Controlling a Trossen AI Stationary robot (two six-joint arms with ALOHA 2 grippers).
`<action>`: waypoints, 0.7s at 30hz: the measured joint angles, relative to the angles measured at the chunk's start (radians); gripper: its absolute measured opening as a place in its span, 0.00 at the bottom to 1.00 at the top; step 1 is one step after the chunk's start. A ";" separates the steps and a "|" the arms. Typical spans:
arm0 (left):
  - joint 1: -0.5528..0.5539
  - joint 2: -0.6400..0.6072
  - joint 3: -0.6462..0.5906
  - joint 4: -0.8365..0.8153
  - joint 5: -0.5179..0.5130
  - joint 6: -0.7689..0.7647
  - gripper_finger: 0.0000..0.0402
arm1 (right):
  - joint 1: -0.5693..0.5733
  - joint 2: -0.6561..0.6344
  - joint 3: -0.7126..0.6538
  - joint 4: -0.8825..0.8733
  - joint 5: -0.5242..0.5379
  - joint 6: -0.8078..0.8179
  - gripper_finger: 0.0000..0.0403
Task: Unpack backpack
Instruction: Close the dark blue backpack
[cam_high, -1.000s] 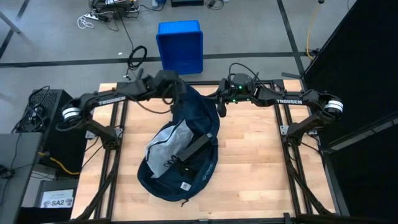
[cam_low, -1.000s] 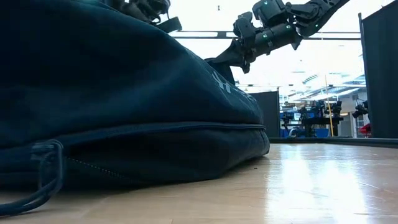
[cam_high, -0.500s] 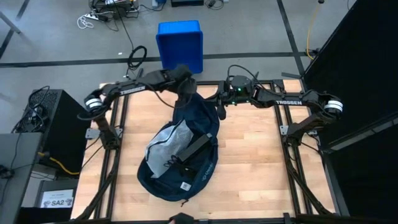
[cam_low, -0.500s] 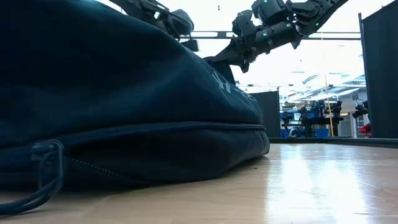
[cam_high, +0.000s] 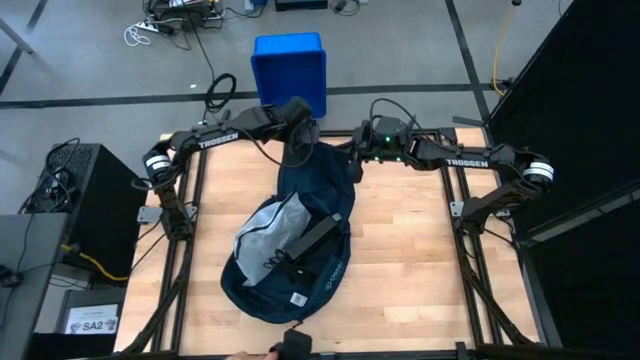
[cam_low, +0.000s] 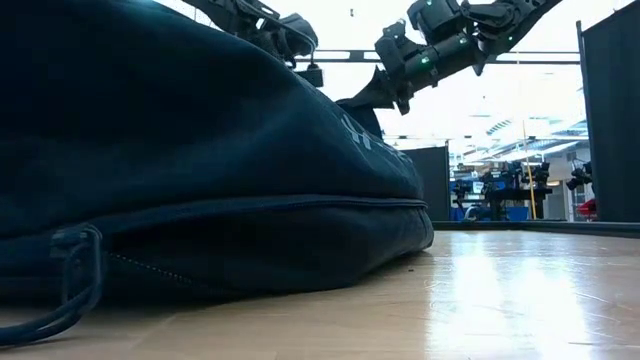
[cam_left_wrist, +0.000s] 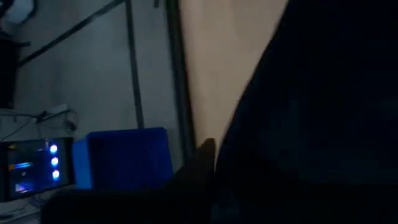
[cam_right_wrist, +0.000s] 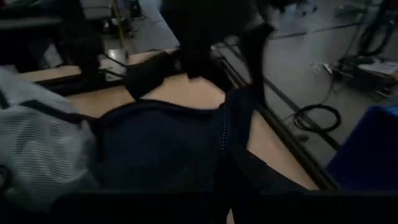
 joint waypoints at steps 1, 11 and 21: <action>0.006 0.000 0.011 0.002 -0.001 0.000 0.03 | -0.007 0.000 0.005 0.002 0.003 -0.005 0.00; 0.037 0.000 0.232 -0.062 -0.067 -0.007 0.00 | -0.099 -0.001 0.216 -0.094 0.059 -0.080 0.00; -0.003 -0.001 0.529 -0.296 -0.122 -0.087 0.00 | -0.130 -0.002 0.523 -0.371 0.077 -0.125 0.00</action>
